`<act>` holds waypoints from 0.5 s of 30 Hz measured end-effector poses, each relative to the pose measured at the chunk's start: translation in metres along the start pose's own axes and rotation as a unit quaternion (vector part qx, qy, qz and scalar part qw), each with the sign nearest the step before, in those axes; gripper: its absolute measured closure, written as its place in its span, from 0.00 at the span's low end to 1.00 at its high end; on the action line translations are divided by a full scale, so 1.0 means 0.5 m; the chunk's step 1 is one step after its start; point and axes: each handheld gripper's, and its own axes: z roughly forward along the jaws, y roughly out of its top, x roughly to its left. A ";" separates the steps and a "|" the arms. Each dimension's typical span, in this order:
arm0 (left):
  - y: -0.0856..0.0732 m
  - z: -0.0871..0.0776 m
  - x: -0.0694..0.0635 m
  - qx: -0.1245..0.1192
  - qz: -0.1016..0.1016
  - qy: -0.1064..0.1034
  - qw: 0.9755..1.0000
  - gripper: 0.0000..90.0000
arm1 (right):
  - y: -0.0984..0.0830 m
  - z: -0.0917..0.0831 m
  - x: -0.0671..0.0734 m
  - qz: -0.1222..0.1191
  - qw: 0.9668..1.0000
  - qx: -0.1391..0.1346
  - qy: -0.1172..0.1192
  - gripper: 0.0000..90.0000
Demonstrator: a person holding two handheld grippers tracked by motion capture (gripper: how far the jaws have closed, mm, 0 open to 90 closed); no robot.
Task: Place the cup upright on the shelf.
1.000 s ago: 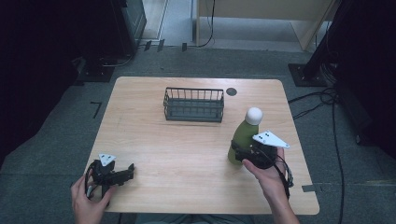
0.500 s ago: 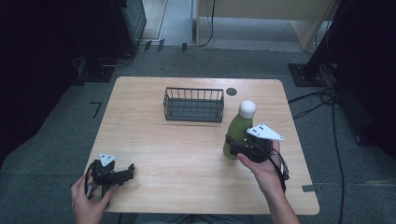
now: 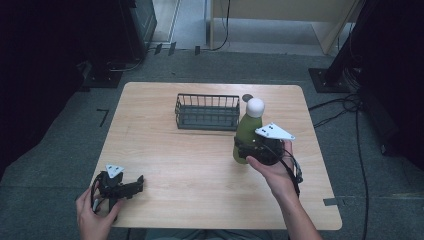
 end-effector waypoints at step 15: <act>0.000 0.000 0.000 0.000 0.000 0.000 1.000 0.00 | 0.048 0.025 0.015 -0.005 1.000 -0.004 0.006 0.22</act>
